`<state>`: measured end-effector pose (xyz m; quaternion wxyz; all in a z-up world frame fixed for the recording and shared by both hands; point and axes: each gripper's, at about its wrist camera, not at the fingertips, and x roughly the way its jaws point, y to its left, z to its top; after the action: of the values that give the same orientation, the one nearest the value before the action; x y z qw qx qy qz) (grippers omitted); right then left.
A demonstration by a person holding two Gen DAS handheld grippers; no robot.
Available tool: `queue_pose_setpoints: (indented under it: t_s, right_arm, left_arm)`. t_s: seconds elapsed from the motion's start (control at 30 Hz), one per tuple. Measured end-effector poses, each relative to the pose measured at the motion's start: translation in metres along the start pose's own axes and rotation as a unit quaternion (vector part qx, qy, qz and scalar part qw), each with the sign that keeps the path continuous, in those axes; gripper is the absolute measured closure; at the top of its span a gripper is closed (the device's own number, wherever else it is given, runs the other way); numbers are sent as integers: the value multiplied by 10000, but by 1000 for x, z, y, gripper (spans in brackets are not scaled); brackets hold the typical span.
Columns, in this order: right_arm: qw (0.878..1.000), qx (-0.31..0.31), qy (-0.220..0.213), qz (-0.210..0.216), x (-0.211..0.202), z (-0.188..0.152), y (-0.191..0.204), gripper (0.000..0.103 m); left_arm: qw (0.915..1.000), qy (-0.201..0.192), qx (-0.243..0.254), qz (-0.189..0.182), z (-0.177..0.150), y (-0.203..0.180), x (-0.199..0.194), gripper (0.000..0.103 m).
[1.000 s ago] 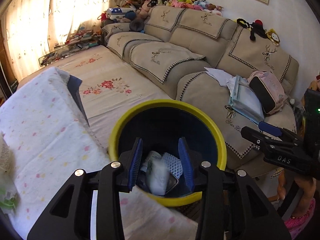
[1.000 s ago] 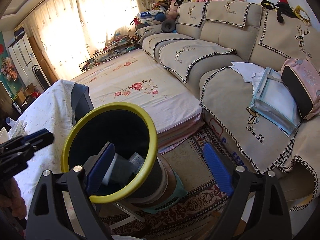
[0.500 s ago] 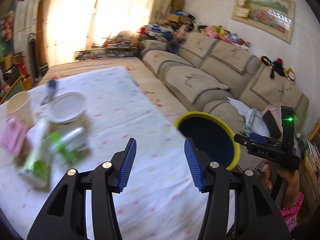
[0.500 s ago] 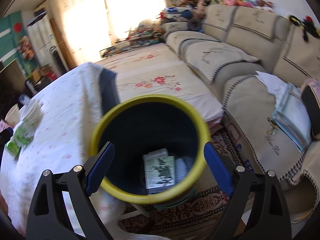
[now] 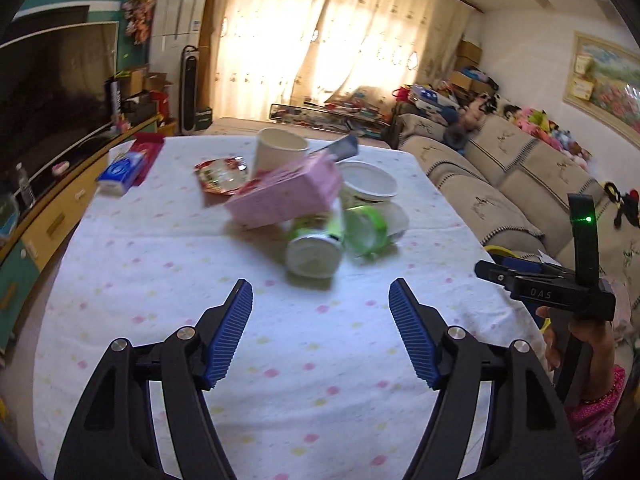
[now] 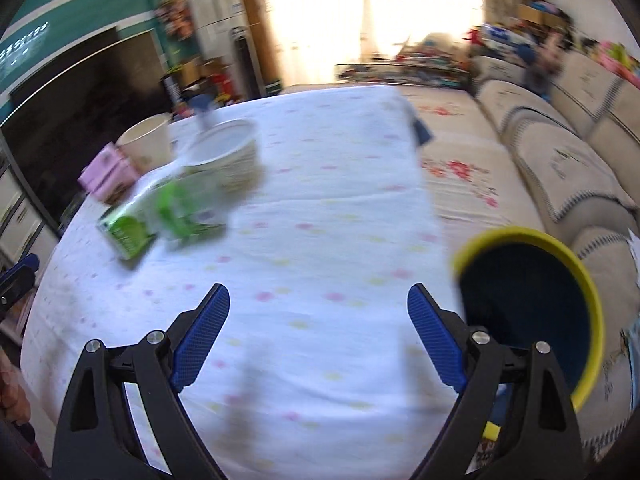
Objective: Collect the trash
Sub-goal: 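Grasp the green-capped glass jar with the right tool, then carry the jar over the bin and open the right tool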
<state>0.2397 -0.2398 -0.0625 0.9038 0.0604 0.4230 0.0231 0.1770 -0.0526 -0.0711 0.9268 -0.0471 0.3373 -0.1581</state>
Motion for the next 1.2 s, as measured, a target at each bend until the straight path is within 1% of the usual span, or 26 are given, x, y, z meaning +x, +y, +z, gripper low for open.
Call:
queue_pose_setpoints:
  t_s: [0.1,0.13,0.17,0.23,0.27,0.47,0.53,0.67,0.77,0.83,0.87,0.9,1.0,1.2]
  right_arm:
    - [9989,-345,65,297,14,9,37,17]
    - [9983,-435,70,371,19,13,47,17]
    - [9978,-512,64,422,23,16,54,15]
    - [9968,-694,30,392,33,24,69,13]
    - [9964,-776,16,335,37,27,75,13]
    - [9950,-969,77,213,66,51,89,13]
    - [9946,-1015,118,156,73,54,92,13]
    - [9943,-1020,252,182,88,60,95,13]
    - [9941,-1039,252,177,94,63,98,13]
    - [9940,-1047,233,198,96,65,99,21]
    - [9939,-1058,252,206,98,66,101,32]
    - [9936,-1067,293,228,99,66,102,36]
    - [9934,-1073,317,258,98,64,99,36]
    - [9938,-1029,234,344,73,52,96,36]
  left_arm:
    - [9999,-24,-159,18,-5,17,-4,33]
    - [9998,-27,-187,16,-7,16,-3,33]
    - [9997,-31,-221,13,-8,18,-4,33]
    - [9996,-37,-283,2,-10,22,-4,33]
    - [9995,-34,-305,0,-10,18,-2,33]
    - [9989,-24,-460,-56,-16,31,1,33]
    - [9987,-9,-507,-88,-18,35,3,33]
    - [9984,36,-542,-133,-21,37,7,33]
    - [9982,65,-571,-154,-23,38,11,33]
    - [9982,82,-581,-161,-24,37,12,33]
    - [9981,89,-581,-163,-25,37,13,33]
    - [9981,98,-579,-165,-25,37,14,33]
    - [9983,98,-545,-155,-26,33,13,33]
    - [9987,103,-485,-115,-23,28,13,33]
